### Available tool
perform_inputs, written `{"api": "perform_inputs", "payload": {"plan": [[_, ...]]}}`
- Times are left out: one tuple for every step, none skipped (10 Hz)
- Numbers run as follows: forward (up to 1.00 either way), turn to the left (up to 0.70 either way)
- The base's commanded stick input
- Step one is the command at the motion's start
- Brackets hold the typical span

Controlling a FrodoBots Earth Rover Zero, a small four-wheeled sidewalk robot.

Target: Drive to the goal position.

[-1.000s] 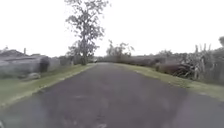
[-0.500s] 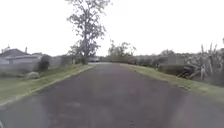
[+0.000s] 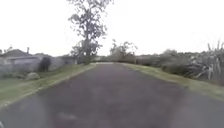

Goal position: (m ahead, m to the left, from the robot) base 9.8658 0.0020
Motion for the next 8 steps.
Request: {"api": "perform_inputs", "payload": {"plan": [[0.70, 0.00], [0.70, 0.00], [0.70, 0.00], [0.70, 0.00], [0.70, 0.00], [0.70, 0.00], [0.70, 0.00], [0.70, 0.00]]}}
